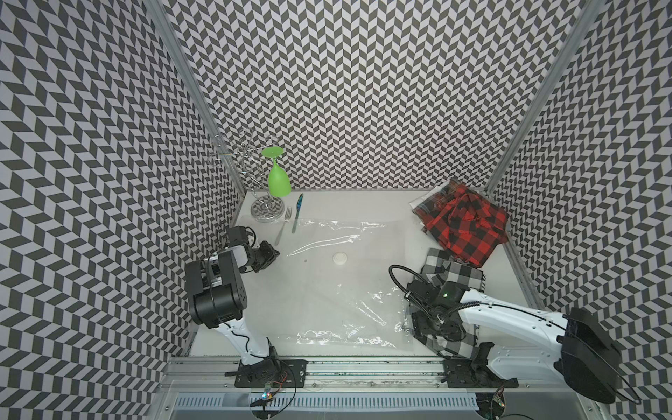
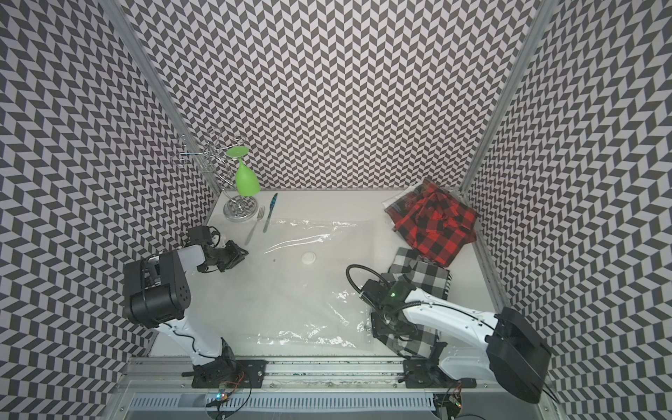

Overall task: Take the shirt out of the vacuum bag
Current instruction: Pick up the shirt from the center of the board.

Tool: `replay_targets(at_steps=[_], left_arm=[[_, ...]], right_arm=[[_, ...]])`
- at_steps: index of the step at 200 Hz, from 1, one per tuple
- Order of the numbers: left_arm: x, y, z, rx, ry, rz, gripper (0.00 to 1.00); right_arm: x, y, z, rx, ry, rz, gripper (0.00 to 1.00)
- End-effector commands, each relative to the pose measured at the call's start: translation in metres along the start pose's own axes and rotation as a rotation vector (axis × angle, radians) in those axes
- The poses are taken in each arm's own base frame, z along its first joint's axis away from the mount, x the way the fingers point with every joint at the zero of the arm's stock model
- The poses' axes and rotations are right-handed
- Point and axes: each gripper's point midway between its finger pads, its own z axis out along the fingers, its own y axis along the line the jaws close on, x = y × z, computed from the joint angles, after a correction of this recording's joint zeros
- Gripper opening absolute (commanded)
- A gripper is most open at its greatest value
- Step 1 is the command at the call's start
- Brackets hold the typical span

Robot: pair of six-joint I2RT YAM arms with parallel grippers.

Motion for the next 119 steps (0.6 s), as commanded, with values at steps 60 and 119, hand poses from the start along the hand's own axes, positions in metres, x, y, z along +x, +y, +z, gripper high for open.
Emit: replay_targets(at_steps=[60, 119], left_arm=[[0.057, 0.058, 0.019, -0.185, 0.181, -0.117, 0.29], [0.061, 0.058, 0.019, -0.181, 0.187, -0.116, 0.30]], right_arm=[[-0.003, 0.014, 0.015, 0.000, 0.035, -0.059, 0.80], [0.008, 0.015, 0.046, 0.001, 0.085, -0.035, 0.61]])
